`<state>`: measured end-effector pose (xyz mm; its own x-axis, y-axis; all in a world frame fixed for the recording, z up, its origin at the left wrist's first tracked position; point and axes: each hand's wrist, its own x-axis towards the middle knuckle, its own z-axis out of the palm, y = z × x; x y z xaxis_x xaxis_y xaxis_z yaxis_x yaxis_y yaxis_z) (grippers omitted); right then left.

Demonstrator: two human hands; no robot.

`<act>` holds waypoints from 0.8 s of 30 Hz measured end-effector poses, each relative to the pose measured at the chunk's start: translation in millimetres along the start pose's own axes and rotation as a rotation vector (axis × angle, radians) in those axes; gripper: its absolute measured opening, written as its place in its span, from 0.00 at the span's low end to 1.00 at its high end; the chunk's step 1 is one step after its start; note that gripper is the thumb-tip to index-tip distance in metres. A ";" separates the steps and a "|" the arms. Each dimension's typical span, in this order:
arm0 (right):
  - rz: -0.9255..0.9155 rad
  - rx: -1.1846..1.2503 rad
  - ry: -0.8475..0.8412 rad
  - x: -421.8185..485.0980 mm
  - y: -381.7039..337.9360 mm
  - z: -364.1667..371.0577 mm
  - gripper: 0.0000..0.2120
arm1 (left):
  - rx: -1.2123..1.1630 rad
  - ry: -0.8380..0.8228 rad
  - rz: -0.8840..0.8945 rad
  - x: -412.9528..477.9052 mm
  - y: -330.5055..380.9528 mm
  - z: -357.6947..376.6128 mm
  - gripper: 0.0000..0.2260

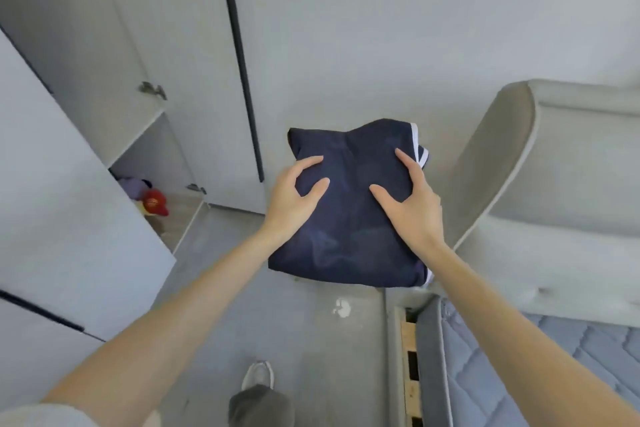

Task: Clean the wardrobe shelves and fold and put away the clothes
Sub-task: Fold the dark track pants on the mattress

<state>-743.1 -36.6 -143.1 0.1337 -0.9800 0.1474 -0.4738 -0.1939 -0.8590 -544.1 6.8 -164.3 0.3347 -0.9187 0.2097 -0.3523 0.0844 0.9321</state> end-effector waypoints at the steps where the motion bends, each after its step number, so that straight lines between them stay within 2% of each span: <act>1: -0.023 0.011 -0.024 14.4 -13.4 18.8 0.30 | 0.016 0.035 -0.002 12.7 -5.7 -20.5 0.15; 5: -0.137 0.038 -0.150 75.4 -82.1 106.0 0.29 | 0.061 0.199 -0.029 69.1 -25.5 -114.4 0.16; 14: -0.306 0.166 -0.335 181.4 -205.9 277.6 0.30 | 0.164 0.438 0.005 166.8 -55.8 -294.8 0.16; 24: -0.416 0.124 -0.529 299.7 -266.4 424.6 0.30 | 0.182 0.599 -0.124 270.4 -125.7 -393.6 0.15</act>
<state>-207.2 -259.5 -78.2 0.7051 -0.6651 0.2458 -0.1915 -0.5124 -0.8371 -65.3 -100.3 -108.4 0.7945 -0.5383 0.2809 -0.4045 -0.1243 0.9060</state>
